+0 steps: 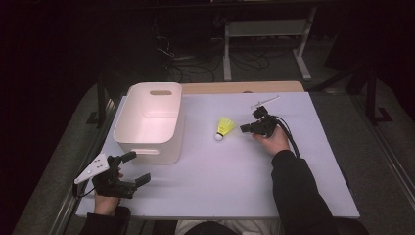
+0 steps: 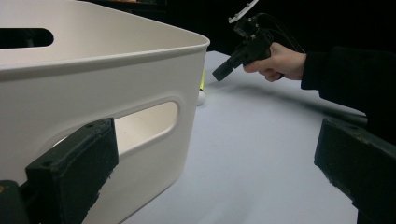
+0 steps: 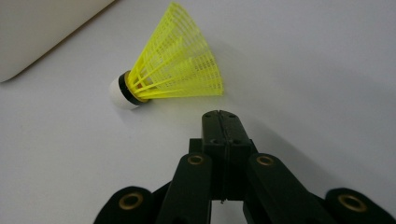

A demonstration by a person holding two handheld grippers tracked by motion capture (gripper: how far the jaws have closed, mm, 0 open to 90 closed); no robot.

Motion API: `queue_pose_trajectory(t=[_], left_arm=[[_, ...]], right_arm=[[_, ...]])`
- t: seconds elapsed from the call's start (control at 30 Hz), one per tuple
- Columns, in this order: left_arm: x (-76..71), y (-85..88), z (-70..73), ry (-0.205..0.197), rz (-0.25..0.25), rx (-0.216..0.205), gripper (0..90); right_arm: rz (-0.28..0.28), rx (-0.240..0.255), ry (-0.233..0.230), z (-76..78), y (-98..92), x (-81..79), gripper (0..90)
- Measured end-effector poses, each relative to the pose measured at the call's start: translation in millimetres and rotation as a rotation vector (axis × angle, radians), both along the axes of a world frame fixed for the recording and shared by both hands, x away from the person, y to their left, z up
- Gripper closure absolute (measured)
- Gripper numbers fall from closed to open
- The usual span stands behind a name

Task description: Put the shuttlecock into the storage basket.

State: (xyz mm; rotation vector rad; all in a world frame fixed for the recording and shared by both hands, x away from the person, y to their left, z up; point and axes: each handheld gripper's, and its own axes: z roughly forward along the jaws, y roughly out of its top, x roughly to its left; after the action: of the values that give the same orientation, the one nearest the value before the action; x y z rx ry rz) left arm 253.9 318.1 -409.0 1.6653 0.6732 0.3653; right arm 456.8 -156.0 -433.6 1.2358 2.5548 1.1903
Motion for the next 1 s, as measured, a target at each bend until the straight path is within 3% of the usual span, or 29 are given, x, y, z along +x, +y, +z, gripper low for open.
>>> queue_pose_trajectory(t=[0.33,0.4,1.0], left_arm=[[-0.1,0.1,-0.1,0.0,-0.001,0.002,0.0],[0.0,0.0,-0.1,0.001,-0.001,0.002,0.0],[-0.3,0.0,-0.1,0.0,-0.001,0.003,0.0]], right_arm=[[-0.01,-0.01,0.014,5.2,5.0,11.1,88.7],[-0.006,-0.031,0.022,3.4,6.6,14.0,88.8],[-0.008,-0.019,0.062,-9.5,19.7,28.8,88.7]])
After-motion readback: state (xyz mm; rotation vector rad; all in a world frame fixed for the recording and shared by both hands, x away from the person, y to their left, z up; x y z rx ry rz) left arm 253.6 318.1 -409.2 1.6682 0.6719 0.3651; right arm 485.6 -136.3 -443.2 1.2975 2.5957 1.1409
